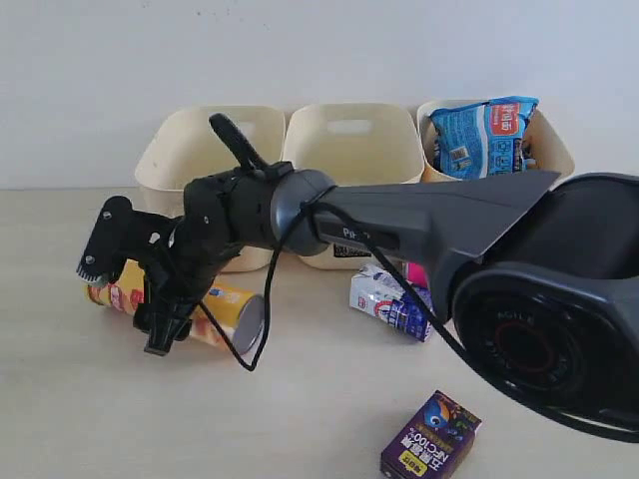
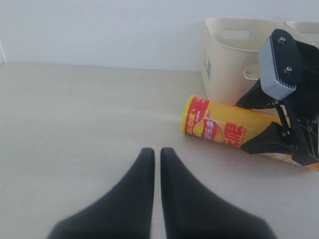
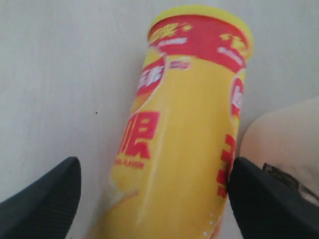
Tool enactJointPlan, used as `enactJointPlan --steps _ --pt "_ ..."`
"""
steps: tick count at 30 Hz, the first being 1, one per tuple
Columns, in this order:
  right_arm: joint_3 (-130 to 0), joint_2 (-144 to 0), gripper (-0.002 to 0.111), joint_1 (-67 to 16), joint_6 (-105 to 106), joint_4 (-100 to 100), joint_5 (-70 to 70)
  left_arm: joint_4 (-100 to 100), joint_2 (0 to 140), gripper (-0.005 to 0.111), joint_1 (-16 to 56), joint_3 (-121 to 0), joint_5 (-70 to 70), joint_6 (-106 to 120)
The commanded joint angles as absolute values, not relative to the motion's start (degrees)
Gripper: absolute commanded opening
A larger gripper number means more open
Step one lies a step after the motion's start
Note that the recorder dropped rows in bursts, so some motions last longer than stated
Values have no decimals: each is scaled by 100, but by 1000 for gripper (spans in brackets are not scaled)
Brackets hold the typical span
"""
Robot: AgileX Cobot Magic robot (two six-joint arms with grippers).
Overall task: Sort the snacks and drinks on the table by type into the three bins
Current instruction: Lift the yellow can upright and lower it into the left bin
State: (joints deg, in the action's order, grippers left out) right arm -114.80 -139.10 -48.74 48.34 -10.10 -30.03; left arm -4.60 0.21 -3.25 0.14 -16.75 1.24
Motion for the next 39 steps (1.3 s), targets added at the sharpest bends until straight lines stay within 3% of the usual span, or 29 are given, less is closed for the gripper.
enactJointPlan --steps 1,9,11,16,31,39 --pt "-11444 -14125 71 -4735 4656 -955 -3216 -474 0 4 -307 0 -1632 94" --pt "-11444 -14107 71 -4754 4501 -1059 -3140 -474 0 4 -307 0 -1632 94" --pt "-11444 -14107 63 -4754 4474 -1100 -3193 -474 0 4 -307 0 -1632 94" --pt "-11444 -14043 1 -4754 4265 -1100 -3520 -474 0 4 -307 0 -1632 94" --pt "-11444 -12590 0 -4754 3476 -1623 -3900 -474 0 4 -307 0 -1632 94" --pt "-11444 -11971 0 -4754 3395 -2084 -2908 -474 0 4 -307 0 -1632 94"
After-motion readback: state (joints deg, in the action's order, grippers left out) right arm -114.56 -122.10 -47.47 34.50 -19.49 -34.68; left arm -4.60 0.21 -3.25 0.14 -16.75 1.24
